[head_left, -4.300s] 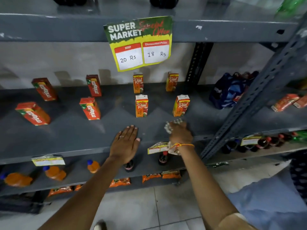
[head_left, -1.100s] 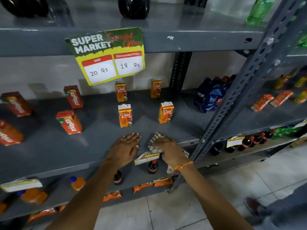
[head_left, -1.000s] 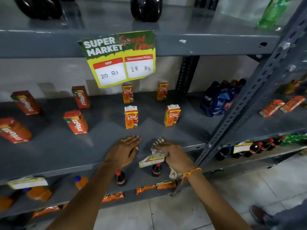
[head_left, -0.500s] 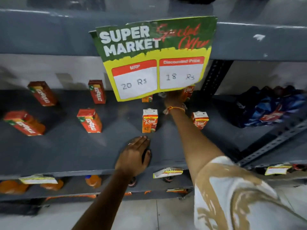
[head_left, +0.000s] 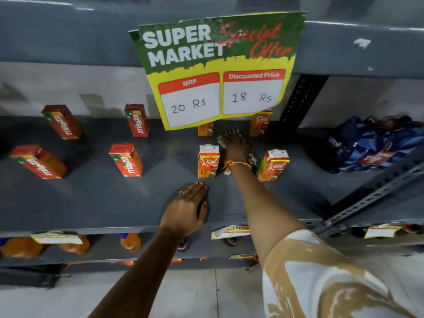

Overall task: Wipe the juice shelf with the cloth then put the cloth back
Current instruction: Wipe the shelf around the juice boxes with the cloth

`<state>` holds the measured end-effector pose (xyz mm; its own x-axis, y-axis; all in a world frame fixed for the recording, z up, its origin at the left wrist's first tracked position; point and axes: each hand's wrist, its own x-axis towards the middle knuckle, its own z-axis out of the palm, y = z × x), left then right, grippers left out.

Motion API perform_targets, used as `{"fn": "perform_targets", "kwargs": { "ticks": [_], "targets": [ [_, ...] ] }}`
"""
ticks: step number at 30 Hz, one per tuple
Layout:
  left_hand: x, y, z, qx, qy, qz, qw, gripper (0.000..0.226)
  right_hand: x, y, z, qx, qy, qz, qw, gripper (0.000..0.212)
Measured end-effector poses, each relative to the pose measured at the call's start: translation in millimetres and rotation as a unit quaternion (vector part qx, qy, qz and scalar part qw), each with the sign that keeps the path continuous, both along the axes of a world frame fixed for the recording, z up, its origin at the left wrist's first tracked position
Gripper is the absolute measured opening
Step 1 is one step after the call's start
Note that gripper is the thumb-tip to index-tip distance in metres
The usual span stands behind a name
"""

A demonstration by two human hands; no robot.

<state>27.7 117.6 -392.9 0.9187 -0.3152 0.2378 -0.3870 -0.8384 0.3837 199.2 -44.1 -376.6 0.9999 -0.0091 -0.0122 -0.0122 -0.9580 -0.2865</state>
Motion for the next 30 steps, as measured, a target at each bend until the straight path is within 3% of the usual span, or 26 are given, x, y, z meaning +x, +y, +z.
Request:
{"fn": "perform_targets", "kwargs": {
  "ticks": [6,11,17,22,25,30],
  "targets": [
    [-3,-1,2,-0.003,0.002,0.01,1.0,0.052,-83,5,-4,0.035,-0.056,-0.005,0.998,0.054],
    [-4,0,2,-0.009,0.005,0.009,1.0,0.055,-134,1,4,0.056,0.011,-0.007,0.998,0.063],
    [-6,2,4,-0.004,0.001,0.001,1.0,0.055,-185,-28,8,0.158,-0.005,0.086,0.984,0.06],
    [-14,16,3,-0.002,-0.002,-0.004,1.0,0.051,-232,-86,18,0.175,0.033,0.152,0.972,0.062],
    [-18,27,2,0.016,-0.004,-0.012,1.0,0.049,-234,-90,35,0.203,0.048,0.145,0.967,0.063],
    [-18,30,7,0.042,0.009,-0.029,0.999,0.048,-198,-44,40,0.171,0.031,0.122,0.977,0.067]
  ]
}}
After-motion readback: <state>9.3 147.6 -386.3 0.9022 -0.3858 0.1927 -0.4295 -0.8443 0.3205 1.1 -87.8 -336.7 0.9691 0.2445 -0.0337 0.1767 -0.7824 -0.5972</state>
